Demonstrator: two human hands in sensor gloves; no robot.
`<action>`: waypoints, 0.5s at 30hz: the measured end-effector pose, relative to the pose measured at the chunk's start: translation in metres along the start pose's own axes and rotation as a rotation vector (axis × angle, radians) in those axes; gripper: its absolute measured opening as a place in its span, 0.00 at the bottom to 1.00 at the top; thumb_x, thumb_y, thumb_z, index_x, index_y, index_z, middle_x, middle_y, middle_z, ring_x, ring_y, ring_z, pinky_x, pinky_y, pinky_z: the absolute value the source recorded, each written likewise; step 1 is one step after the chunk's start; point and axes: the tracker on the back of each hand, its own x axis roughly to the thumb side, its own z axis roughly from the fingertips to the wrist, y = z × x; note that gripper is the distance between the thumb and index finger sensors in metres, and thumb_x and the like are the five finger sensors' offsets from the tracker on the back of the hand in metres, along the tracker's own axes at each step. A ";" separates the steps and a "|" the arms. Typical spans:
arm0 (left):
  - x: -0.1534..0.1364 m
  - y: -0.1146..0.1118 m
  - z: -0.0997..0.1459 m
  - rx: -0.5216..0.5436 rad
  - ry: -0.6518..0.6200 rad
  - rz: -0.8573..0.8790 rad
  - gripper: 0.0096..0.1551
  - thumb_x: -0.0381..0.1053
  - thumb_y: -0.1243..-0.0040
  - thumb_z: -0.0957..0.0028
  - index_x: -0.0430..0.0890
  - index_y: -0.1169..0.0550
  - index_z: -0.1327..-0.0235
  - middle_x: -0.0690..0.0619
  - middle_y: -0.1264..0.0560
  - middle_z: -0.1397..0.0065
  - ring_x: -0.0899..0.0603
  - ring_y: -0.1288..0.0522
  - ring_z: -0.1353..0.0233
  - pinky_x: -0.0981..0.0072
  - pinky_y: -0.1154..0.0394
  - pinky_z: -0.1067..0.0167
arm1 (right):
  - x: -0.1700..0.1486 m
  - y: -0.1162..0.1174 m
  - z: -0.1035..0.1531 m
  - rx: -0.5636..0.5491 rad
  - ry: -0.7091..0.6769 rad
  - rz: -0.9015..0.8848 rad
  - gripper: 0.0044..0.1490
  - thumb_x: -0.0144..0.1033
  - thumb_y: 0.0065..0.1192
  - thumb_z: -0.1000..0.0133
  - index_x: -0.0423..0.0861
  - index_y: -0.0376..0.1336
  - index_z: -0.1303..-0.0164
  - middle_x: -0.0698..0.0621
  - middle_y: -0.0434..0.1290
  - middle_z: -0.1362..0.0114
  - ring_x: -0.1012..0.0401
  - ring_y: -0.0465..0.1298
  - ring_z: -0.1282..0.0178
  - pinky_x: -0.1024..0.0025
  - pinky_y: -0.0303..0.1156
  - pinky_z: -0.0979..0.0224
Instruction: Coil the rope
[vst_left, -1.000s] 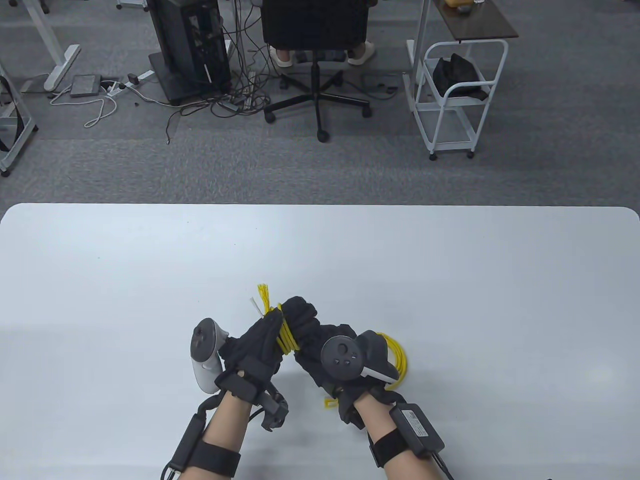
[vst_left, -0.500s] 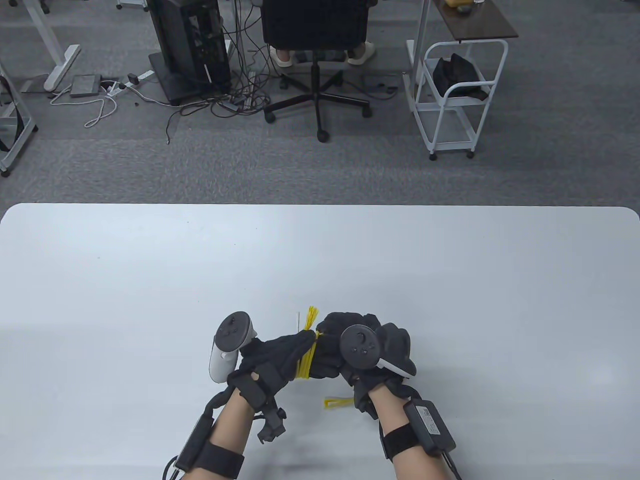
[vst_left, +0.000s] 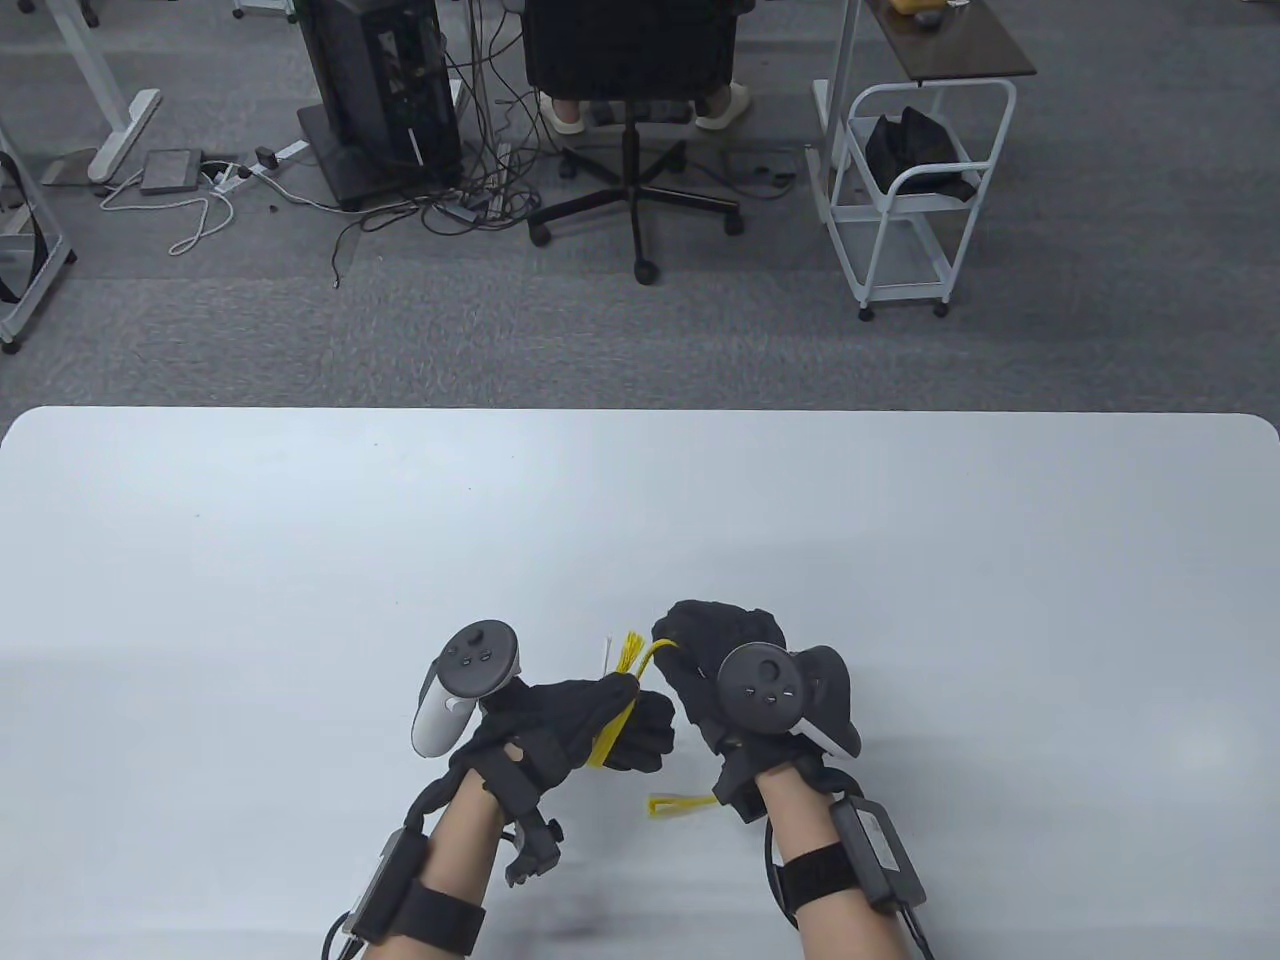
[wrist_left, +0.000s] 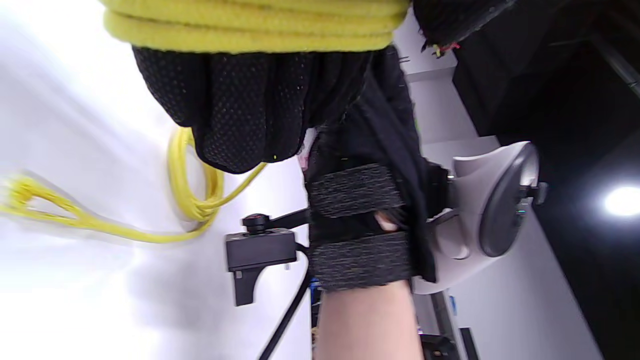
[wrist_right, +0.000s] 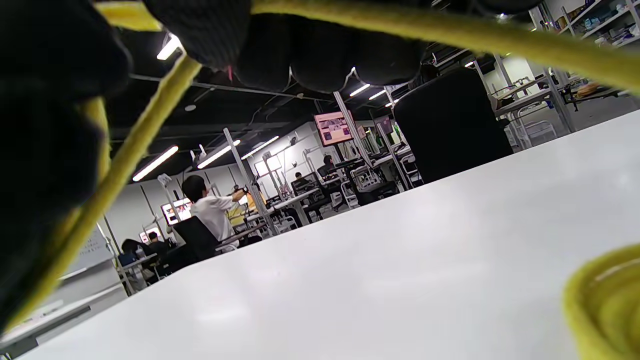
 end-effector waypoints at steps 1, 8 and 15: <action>0.000 0.000 0.000 0.003 0.018 -0.009 0.37 0.63 0.63 0.33 0.43 0.19 0.31 0.38 0.16 0.32 0.36 0.15 0.39 0.54 0.22 0.40 | 0.000 -0.001 0.000 -0.009 -0.004 -0.014 0.25 0.45 0.59 0.37 0.47 0.65 0.33 0.42 0.67 0.23 0.39 0.68 0.26 0.26 0.54 0.27; -0.002 -0.001 0.000 0.069 0.096 -0.080 0.38 0.63 0.64 0.33 0.41 0.22 0.27 0.35 0.19 0.28 0.34 0.17 0.36 0.52 0.24 0.38 | 0.010 0.001 0.001 -0.038 -0.076 -0.100 0.25 0.46 0.59 0.37 0.47 0.65 0.34 0.42 0.67 0.23 0.39 0.68 0.26 0.26 0.54 0.26; -0.001 0.008 0.010 0.275 0.094 -0.044 0.40 0.63 0.66 0.33 0.40 0.27 0.22 0.34 0.23 0.25 0.33 0.20 0.33 0.51 0.26 0.36 | 0.023 0.009 0.002 -0.024 -0.165 -0.134 0.26 0.45 0.56 0.37 0.47 0.63 0.32 0.41 0.65 0.21 0.39 0.67 0.25 0.26 0.53 0.26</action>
